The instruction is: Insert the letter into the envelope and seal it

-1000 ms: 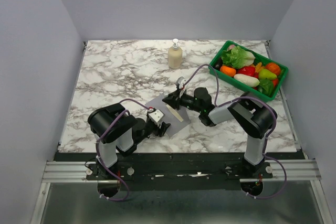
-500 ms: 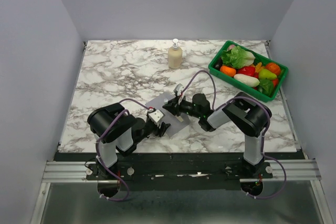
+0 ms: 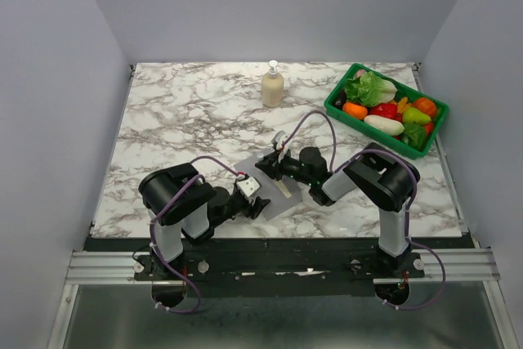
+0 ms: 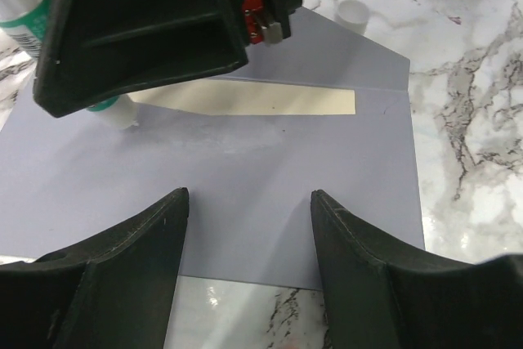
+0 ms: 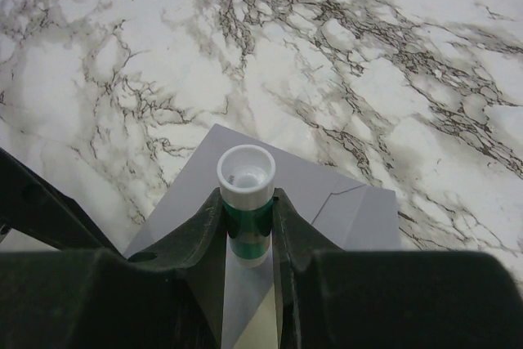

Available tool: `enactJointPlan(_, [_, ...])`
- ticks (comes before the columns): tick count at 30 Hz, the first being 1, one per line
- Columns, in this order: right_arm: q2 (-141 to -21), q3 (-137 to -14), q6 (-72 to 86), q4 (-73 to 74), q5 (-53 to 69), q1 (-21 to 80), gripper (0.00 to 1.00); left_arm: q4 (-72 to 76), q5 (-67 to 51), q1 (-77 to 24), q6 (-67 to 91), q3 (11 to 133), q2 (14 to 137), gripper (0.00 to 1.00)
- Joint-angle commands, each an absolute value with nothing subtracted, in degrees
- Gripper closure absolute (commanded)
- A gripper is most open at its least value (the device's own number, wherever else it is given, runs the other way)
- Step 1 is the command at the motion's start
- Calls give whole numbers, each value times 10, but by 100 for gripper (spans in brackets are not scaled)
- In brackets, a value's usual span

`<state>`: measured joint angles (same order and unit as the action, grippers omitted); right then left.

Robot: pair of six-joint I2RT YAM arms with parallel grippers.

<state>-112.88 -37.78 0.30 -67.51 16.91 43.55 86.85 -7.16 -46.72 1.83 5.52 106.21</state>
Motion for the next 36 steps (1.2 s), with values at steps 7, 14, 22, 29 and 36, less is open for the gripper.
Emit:
enactJointPlan(7, [-1130, -359, -25, -702, 135, 440, 99, 969, -95, -482, 14, 39, 1107, 31])
enactJointPlan(14, [-1129, -348, -34, -710, 122, 440, 99, 969, -81, -482, 9, 42, 1114, 31])
enactJointPlan(22, [-1129, -337, -34, -723, 112, 441, 99, 970, -55, -481, 5, 37, 1112, 31])
enactJointPlan(29, [-1129, -329, -32, -724, 118, 441, 99, 970, -49, -476, 9, 39, 1113, 31])
enactJointPlan(36, [-1129, -323, -27, -722, 127, 443, 99, 969, -52, -473, 12, 44, 1121, 32])
